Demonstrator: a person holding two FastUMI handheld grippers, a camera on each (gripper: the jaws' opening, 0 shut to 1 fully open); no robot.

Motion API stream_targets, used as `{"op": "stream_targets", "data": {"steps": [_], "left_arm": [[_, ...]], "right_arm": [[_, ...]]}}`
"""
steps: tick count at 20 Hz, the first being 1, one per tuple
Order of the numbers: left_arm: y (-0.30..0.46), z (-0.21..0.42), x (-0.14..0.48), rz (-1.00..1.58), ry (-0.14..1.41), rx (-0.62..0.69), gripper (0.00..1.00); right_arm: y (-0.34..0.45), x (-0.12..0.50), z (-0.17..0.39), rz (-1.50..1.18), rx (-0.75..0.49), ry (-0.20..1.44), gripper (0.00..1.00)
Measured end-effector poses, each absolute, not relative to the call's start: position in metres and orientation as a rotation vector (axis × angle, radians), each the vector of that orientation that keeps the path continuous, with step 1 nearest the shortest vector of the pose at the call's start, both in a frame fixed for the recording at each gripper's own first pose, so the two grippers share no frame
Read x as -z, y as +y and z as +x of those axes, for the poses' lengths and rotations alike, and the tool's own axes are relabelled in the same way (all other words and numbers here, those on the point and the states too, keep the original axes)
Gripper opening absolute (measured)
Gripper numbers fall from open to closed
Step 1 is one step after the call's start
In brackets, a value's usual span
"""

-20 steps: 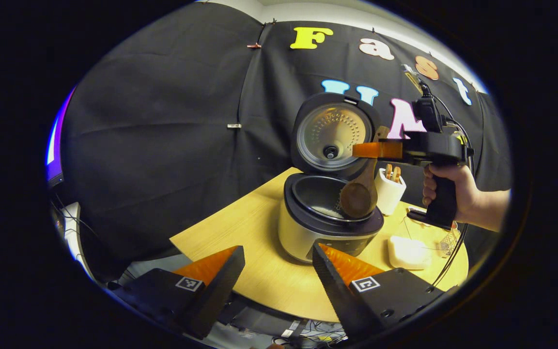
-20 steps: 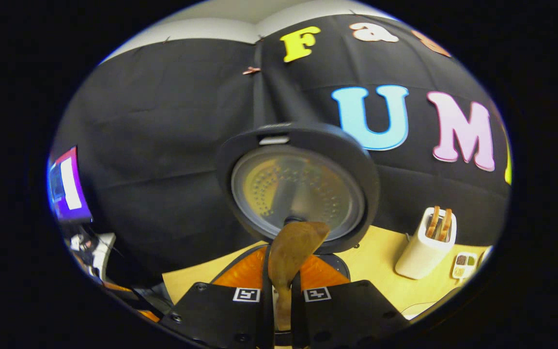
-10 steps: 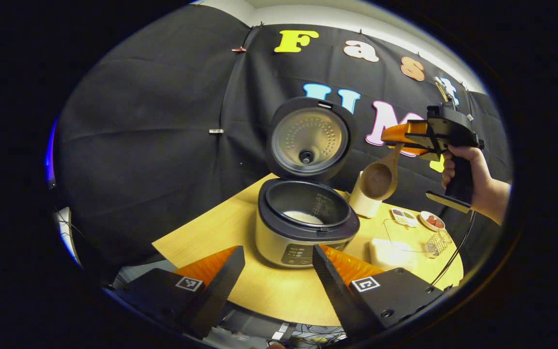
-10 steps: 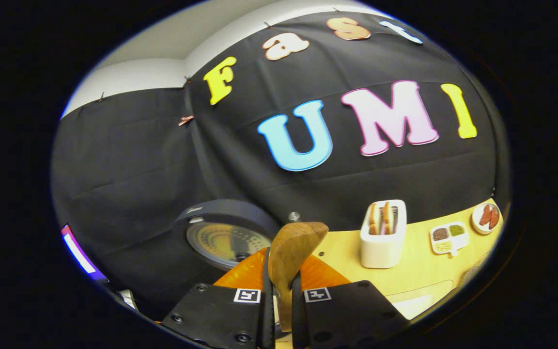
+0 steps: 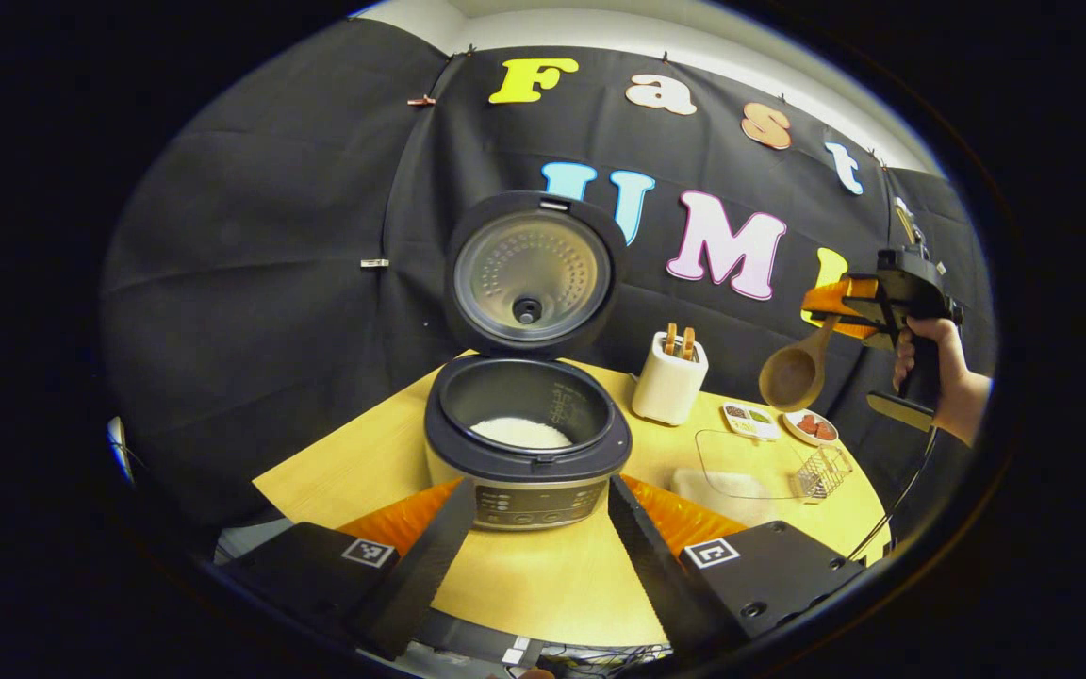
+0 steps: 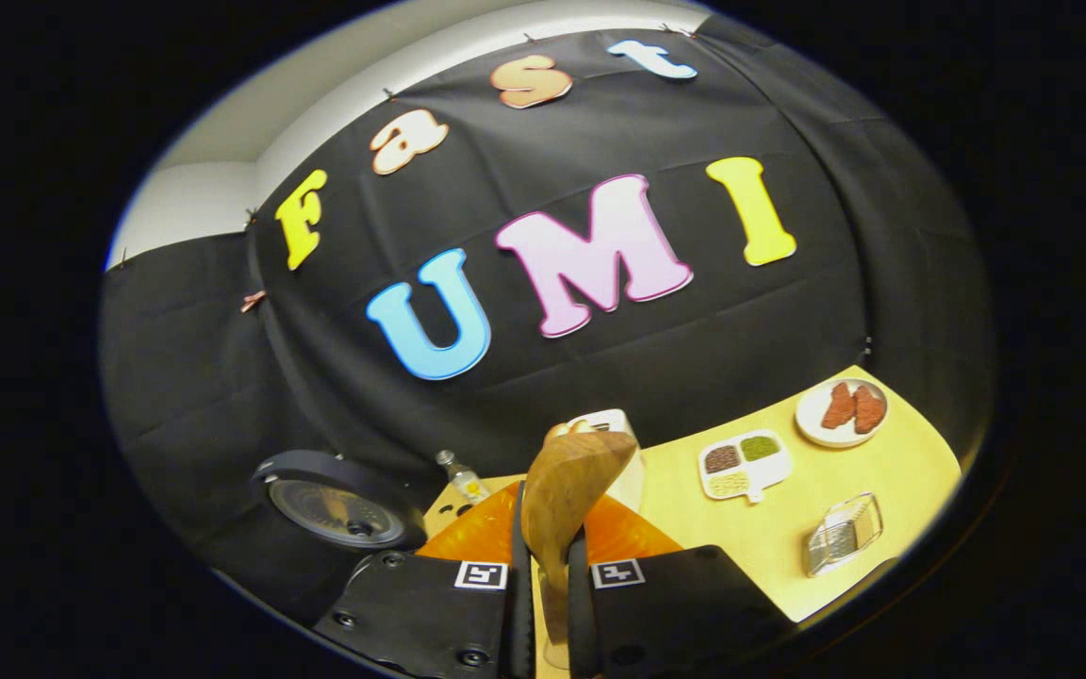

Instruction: Close the left gripper, press the button to open the rice cooker; take a wooden spoon from the chopstick holder with the right hand, scoop a spoonful of rice and pour it into the rice cooker, then put the wooden spoon back into the chopstick holder.

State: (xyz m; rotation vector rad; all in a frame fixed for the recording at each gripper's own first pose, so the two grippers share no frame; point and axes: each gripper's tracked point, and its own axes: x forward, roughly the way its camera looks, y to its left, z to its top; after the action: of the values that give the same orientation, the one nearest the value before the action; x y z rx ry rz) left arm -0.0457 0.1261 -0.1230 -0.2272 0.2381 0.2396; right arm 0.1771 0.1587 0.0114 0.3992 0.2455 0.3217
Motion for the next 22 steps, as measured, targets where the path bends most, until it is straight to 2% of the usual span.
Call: {"op": "stream_targets", "data": {"steps": [12,22], "left_arm": [[0.078,-0.004,0.113,-0.214,0.266,-0.238,0.96],[0.075,0.016,0.091,-0.315,0.225,-0.351,0.96]], "right_arm": [[-0.029,0.032,0.233,0.539,0.001,0.253,0.18],[-0.097,0.104,0.249,0.506,0.107,0.338,0.18]]}}
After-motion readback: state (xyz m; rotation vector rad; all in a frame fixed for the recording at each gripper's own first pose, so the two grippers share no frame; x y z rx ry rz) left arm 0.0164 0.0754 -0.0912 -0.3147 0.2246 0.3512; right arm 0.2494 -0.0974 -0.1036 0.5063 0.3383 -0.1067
